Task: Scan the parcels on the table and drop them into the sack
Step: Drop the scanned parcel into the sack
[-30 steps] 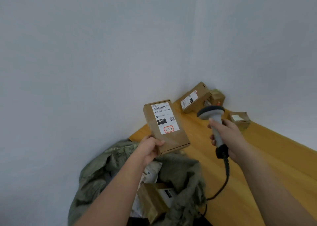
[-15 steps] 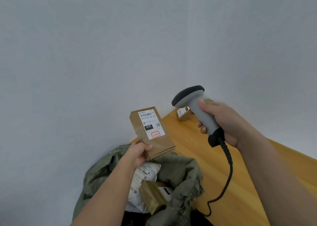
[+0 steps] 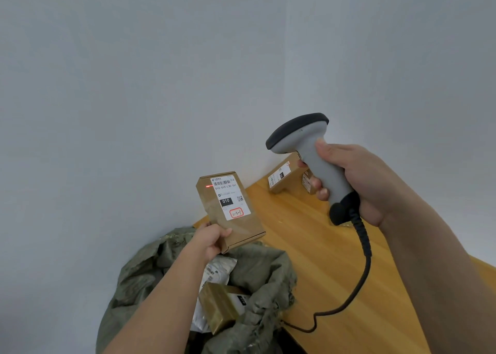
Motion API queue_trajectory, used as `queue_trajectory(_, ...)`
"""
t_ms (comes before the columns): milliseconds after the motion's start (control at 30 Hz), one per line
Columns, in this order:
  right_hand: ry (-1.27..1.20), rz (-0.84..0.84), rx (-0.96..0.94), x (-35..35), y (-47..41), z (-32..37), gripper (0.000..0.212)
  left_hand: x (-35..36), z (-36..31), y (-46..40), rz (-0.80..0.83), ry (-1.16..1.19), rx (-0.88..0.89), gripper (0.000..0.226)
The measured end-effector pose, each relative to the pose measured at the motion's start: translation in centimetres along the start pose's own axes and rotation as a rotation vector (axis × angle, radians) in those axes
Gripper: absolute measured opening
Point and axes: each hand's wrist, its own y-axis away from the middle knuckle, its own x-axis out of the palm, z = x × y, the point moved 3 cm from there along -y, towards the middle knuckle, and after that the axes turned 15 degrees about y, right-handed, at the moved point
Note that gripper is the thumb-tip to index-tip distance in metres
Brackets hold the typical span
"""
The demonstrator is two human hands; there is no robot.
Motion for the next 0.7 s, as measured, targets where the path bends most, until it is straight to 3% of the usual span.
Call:
queue_trajectory(367, -0.001, 0.062, 0.006, -1.2, -0.9, -1.3, 0.045, -0.4, 1.0, 0.4, -0.037, 0.003, -0.004, 0.059)
queue_trajectory(567, -0.108, 0.024, 0.095, -1.0, -2.4, -3.5, 0.036, -1.1, 0.3, 3.0, -0.074, -0.129, -0.03, 0.019)
queue_trajectory(700, 0.014, 0.028, 0.235, 0.8, -4.2, -7.6, 0.025, -4.3, -1.1, 4.4, -0.161, -0.158, -0.042, 0.017)
